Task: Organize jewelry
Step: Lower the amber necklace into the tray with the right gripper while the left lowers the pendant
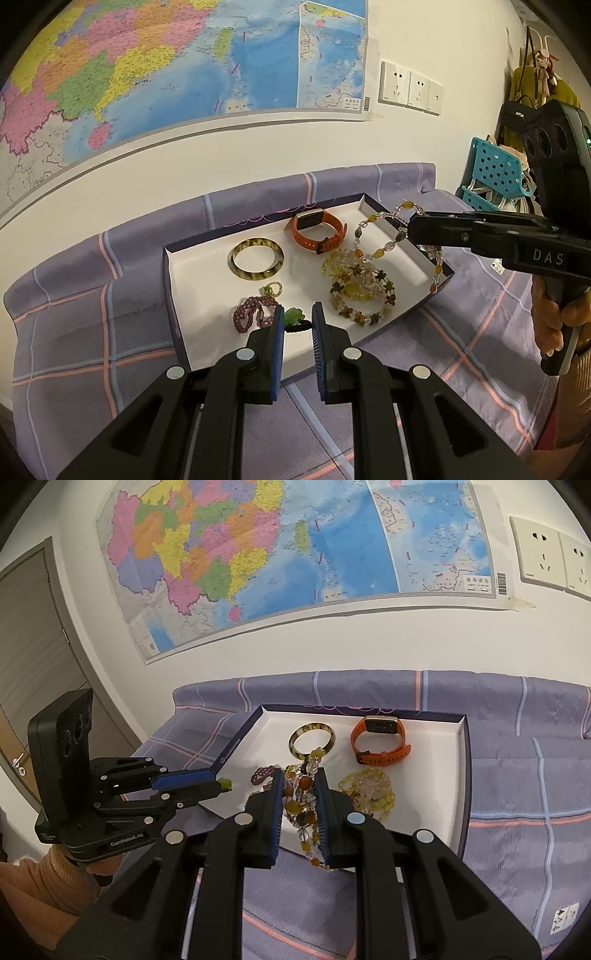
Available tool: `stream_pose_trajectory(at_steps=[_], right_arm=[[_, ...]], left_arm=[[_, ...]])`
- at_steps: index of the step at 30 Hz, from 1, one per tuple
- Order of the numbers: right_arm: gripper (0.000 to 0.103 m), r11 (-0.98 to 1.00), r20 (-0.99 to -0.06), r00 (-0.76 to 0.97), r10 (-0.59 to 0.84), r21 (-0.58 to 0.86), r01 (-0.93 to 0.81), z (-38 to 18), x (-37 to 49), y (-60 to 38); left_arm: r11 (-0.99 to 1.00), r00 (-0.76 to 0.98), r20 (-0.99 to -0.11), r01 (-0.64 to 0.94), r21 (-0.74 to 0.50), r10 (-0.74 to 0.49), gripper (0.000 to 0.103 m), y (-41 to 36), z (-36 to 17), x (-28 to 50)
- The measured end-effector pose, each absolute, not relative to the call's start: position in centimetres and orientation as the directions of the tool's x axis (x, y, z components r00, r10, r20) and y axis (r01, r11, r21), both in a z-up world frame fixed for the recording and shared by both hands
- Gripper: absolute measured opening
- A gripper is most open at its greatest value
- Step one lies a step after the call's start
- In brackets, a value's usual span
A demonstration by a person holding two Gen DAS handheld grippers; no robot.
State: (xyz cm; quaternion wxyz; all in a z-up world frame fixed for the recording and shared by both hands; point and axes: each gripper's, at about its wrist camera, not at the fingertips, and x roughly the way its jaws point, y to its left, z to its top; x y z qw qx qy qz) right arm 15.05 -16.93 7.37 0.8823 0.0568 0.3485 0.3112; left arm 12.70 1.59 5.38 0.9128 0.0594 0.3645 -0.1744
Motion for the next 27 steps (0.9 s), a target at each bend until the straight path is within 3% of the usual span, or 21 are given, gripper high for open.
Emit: stream_pose_trajectory(at_steps=[27], right_arm=[[0.017, 0.808, -0.604, 0.553, 0.574, 0.311, -0.5, 6.4, 17.4, -16.4]], left_arm=[[0.945, 0.66, -0.711, 0.327, -0.018, -0.242, 0.013, 1.5, 4.7, 15.6]])
